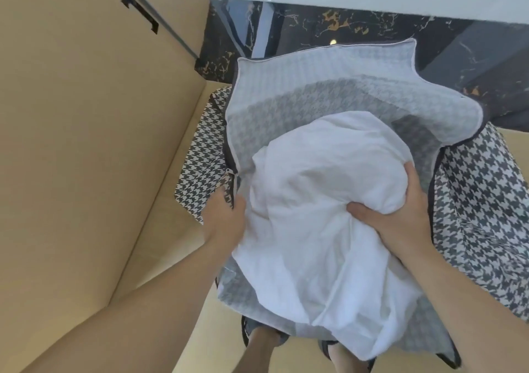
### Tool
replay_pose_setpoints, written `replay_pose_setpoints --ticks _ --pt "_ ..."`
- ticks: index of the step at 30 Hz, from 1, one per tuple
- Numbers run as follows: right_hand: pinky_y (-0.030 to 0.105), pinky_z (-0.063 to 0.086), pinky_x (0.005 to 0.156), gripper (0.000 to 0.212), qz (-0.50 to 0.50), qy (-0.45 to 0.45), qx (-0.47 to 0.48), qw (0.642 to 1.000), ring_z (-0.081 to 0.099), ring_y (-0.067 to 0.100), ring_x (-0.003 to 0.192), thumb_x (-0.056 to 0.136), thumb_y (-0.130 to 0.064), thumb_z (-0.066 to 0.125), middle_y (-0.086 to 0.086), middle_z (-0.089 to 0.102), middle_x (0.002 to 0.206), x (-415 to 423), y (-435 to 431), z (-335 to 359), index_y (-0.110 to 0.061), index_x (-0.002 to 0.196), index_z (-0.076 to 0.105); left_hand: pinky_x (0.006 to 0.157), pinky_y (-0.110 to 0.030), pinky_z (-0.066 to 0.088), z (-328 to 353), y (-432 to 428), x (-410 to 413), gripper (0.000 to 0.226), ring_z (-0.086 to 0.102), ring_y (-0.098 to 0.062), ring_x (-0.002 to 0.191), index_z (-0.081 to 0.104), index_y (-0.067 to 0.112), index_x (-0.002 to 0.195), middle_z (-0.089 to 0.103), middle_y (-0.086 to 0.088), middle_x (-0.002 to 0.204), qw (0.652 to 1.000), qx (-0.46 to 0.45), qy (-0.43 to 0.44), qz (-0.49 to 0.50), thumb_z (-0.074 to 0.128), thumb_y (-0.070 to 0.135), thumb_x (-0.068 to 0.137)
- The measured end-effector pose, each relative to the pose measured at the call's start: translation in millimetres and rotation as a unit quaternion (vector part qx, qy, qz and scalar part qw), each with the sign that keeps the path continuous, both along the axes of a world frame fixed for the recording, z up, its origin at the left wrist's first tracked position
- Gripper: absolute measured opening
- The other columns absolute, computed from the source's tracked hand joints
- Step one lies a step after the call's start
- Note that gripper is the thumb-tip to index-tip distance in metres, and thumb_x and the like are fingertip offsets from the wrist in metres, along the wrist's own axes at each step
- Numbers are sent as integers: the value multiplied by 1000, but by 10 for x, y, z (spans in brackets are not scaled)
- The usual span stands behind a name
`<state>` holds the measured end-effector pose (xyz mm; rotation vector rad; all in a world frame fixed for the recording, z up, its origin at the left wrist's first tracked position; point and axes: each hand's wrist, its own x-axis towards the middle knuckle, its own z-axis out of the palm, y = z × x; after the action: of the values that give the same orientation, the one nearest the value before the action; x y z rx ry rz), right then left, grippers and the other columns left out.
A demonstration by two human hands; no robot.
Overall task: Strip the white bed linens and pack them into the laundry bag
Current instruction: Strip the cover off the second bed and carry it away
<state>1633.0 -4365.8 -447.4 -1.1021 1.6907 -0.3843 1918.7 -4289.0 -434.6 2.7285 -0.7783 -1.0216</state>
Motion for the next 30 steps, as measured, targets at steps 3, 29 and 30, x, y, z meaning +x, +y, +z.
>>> replay_pose_setpoints --ticks 3,29,30 --pt "36 32 110 134 10 0 -13 1000 37 5 131 36 -73 87 -20 33 146 -9 9 -28 -58 149 16 90 -43 50 -77 65 124 29 60 -33 106 60 8 111 65 -10 112 998 53 12 -14 57 31 94" --pt "41 46 99 98 -149 30 -165 974 53 8 116 56 -51 81 -24 55 130 676 -252 1262 -50 143 38 53 -32 27 1643 -794 363 21 30 -14 57 43 18 81 37 3 68 974 -166 137 -75 43 19 102" --pt "40 45 95 98 -130 64 -191 971 50 9 114 59 -52 80 -17 52 132 808 -173 1289 -48 145 34 51 -31 28 1707 -819 319 22 31 -13 55 44 20 80 38 4 67 971 -178 144 -75 43 18 101"
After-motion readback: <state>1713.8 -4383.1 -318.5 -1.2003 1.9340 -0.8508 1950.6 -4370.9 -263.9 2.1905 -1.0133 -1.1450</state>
